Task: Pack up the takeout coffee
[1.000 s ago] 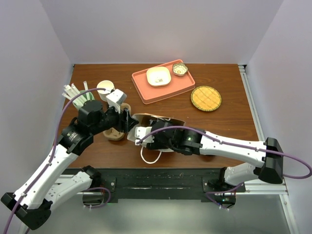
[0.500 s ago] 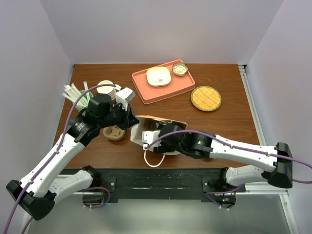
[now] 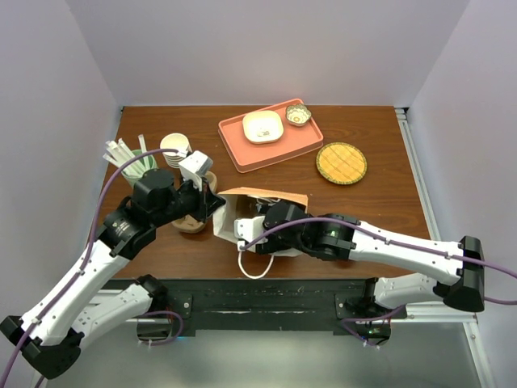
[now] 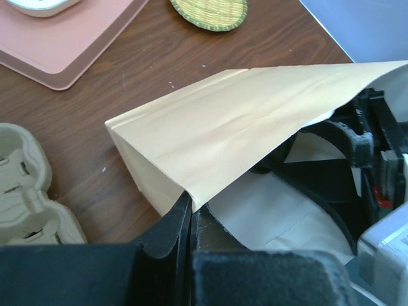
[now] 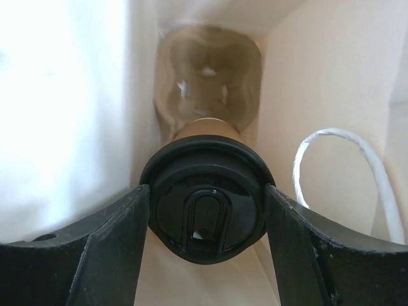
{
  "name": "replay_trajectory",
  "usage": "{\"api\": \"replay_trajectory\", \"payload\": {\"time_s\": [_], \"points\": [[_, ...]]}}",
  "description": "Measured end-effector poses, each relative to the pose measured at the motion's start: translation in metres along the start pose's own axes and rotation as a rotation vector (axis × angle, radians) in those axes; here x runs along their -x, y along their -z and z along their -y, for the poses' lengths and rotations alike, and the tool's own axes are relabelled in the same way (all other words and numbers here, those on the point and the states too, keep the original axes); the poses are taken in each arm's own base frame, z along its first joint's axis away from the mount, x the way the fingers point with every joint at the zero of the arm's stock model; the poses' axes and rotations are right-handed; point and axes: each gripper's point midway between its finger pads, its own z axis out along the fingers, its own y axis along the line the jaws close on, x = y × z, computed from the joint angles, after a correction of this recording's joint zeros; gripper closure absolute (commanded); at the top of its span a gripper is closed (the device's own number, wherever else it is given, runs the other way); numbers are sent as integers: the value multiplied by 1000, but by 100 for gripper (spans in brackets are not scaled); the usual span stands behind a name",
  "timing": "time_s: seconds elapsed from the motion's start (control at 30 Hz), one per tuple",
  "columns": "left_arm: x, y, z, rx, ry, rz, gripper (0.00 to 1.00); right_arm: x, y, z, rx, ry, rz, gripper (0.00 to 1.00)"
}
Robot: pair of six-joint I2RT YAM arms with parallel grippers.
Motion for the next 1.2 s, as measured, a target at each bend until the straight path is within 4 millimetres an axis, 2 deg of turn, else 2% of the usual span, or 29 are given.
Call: {"api": "replay_trajectory", "payload": {"time_s": [0.17,0.43,0.63,0.83,1.2], "points": [[2,-3,-11,64,-25,12,100,8,0,8,2,36,-6,51],[-4,-10,-29,142,-76,1,100,21,-16,12,11,62,-22,52],[-12,-12,-33,150,-99,-16,100,17,-26,15,-21,72,-55,53],[-12,-12,-33,144,-126,-15,100,1,-36,20,-66,57,-89,53],[-17,-6,-32,132,-153,1,100,1,-41,26,-100,57,-96,53]]}}
